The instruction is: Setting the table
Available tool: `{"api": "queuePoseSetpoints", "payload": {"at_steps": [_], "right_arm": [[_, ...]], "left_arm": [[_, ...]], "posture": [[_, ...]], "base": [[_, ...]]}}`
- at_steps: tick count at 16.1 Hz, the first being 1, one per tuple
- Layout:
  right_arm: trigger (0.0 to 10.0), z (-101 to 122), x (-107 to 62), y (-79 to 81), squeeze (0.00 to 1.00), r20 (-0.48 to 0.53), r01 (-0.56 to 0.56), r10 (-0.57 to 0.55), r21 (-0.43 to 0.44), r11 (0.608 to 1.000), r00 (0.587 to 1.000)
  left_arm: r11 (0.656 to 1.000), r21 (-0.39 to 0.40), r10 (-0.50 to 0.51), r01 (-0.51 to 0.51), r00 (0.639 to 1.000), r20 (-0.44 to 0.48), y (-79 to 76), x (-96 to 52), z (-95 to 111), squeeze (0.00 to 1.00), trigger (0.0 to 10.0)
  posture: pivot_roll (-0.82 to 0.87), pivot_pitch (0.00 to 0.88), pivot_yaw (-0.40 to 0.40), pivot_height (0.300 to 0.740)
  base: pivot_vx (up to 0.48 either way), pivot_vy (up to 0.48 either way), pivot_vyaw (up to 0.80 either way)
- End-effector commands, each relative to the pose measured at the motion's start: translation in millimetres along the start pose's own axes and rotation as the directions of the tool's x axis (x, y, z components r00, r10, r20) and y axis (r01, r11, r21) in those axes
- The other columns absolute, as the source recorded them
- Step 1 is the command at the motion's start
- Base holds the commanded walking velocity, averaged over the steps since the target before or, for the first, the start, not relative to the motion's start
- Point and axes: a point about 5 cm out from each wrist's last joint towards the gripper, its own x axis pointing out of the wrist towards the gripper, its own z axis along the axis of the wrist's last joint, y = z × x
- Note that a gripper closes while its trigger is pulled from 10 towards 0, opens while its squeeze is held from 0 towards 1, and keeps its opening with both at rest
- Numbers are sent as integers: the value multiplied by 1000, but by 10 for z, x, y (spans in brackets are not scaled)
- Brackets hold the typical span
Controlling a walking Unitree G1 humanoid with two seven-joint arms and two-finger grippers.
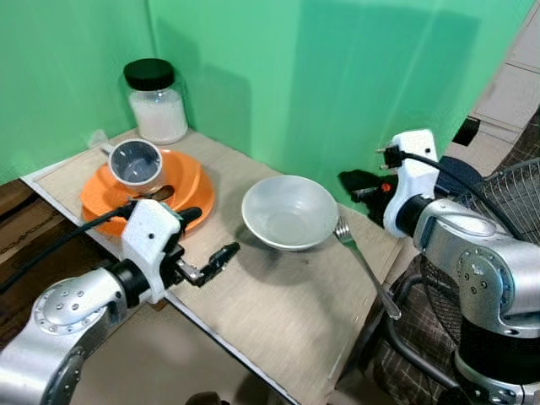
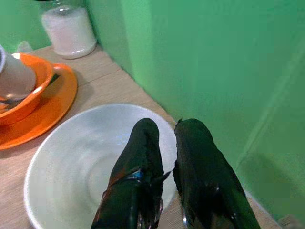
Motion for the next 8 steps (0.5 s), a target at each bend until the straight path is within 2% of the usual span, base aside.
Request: {"api": "queuePoseSetpoints", "payload": {"at_steps": [1, 2, 4, 8], "right_arm": [[10000, -22, -3, -55, 0, -13, 52, -52, -9, 999, 999], [10000, -164, 7, -180, 1000, -124, 126, -138, -96, 987, 983], [10000, -401, -31, -291, 1000, -267, 153, -196, -176, 973, 943], [10000, -557, -121, -270, 1000, -377, 91, -163, -202, 975, 912]], "left_arm": [[1000, 28, -7, 7, 1000, 0, -17, -8, 20, 365, 10000], [998, 28, -52, 53, 998, -19, -53, -29, 9, 365, 10000], [989, 4, -150, 151, 987, -56, -135, -73, -26, 365, 10000], [964, -53, -265, 261, 961, -83, -225, -136, -50, 380, 10000]], "posture": [[121, 0, -26, 740], [125, 0, -28, 740], [127, 0, -31, 740], [119, 0, -26, 740]], "base": [[0, 0, 0], [0, 0, 0], [0, 0, 0], [0, 0, 0]]}}
